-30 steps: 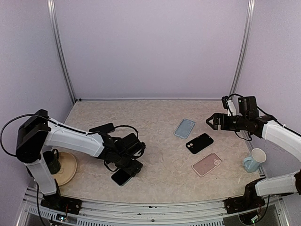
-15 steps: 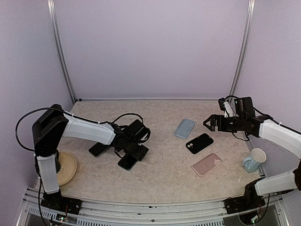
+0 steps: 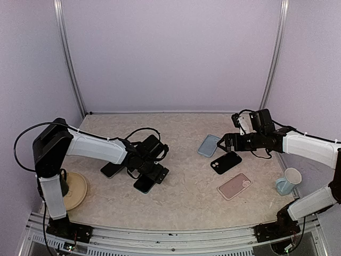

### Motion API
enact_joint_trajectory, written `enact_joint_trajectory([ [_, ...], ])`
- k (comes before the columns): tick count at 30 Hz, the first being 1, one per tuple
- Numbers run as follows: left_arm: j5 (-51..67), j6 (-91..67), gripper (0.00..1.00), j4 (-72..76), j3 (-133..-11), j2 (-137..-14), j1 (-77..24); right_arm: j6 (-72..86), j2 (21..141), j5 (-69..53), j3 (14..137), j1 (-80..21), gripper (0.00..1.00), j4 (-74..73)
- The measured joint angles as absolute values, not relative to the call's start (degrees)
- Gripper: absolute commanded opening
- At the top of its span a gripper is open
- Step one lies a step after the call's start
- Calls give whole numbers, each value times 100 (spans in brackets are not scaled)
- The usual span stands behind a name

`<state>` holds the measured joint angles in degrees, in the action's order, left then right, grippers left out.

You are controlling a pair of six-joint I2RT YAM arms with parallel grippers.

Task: Put the phone into the phone case
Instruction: Move the phone to the center of the board, then pick up the phone from the center of the board.

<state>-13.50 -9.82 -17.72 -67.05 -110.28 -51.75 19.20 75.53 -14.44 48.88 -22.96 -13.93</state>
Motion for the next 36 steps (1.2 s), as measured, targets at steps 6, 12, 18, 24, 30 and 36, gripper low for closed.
enact_joint_trajectory([
  [6, -1125, -1044, 99, -1806, -6558, -10683, -4982, 1918, 7666, -1321, 5078, -2427, 100, -1411],
  [12, -720, -1109, 99, -1841, -6549, -10702, -4943, 1918, 7677, -1229, 5183, -2491, 100, -1437],
  [18, -567, -1149, 99, -1870, -6549, -10897, -4943, 1916, 7677, -1140, 5183, -2502, 100, -1540],
  [24, -602, -1181, 98, -1857, -6552, -10975, -4943, 1911, 7679, -1118, 5183, -2502, 100, -1579],
  [30, -637, -1229, 82, -1756, -6552, -11008, -4943, 1909, 7745, -1116, 5192, -2502, 100, -1629],
  [36, -644, -1262, 71, -1717, -6549, -11013, -4941, 1909, 7754, -1120, 5271, -2504, 100, -1662],
])
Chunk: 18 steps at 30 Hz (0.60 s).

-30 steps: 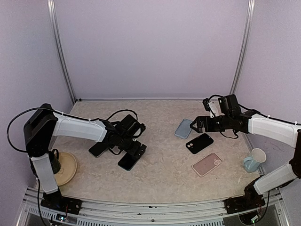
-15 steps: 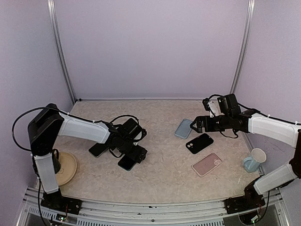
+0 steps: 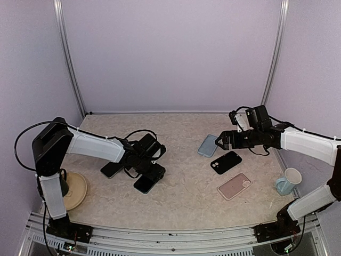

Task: Put the phone into the phone case
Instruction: Pick up the phone from the center of the board.

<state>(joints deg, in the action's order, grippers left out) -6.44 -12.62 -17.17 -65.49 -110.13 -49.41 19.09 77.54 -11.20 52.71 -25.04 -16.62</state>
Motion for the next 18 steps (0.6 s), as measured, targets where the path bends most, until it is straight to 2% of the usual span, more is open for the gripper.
enact_joint_trajectory([
  [18, -810, -1149, 70, -1455, -6388, -10940, -5194, 1955, 8394, -1483, 5498, -3048, 100, -1627],
])
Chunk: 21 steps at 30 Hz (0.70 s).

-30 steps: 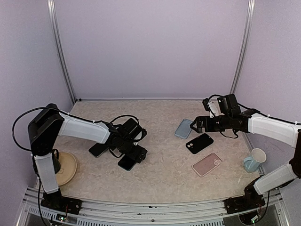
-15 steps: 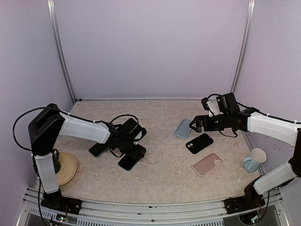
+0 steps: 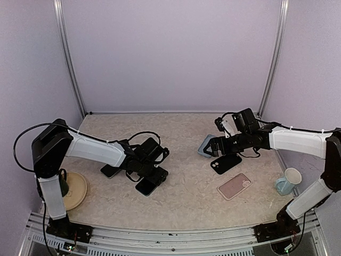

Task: Put the phone into the phone case
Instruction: Pick up the phone from the center of the board, then pass from the left arm to the right

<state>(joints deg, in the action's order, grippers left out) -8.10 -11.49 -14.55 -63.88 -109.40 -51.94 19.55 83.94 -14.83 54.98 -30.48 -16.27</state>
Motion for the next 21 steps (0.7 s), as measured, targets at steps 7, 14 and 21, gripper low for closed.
enact_joint_trajectory([
  [7, -950, -1035, 70, -1328, -6316, -10871, -5437, 2110, 8801, -2021, 5577, -3205, 100, -1463],
  [14, -1041, -980, 70, -1011, -6136, -10650, -5596, 2283, 9111, -2377, 5588, -3385, 100, -1297],
  [21, -1083, -913, 69, -725, -6042, -10510, -5745, 2484, 9380, -2722, 5669, -3557, 100, -1028],
])
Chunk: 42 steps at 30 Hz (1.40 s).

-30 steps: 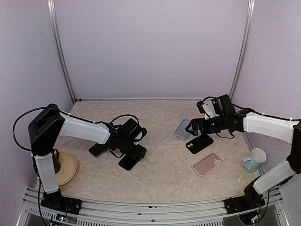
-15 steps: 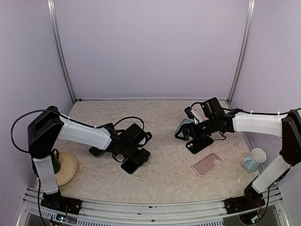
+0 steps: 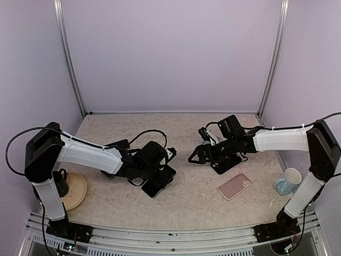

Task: Put the phone into the phone case
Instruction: Pass from the left arm to the right

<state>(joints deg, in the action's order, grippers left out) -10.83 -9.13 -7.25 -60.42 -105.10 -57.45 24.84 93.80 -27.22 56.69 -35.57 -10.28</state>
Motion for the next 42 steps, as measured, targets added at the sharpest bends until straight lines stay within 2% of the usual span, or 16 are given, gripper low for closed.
enact_joint_trajectory([
  [8, -1087, -886, 69, -425, -6003, -10381, -5931, 2676, 9859, -2976, 5859, -3822, 98, -757],
  [21, -1090, -860, 69, -27, -5874, -10235, -6130, 3026, 10429, -3581, 5990, -4104, 83, -239],
  [31, -1087, -851, 69, 130, -5841, -10138, -6211, 3190, 10766, -4032, 6189, -4246, 56, -30],
  [42, -1107, -849, 72, 128, -5841, -10138, -6257, 3236, 10796, -4405, 6213, -4261, 9, 80],
])
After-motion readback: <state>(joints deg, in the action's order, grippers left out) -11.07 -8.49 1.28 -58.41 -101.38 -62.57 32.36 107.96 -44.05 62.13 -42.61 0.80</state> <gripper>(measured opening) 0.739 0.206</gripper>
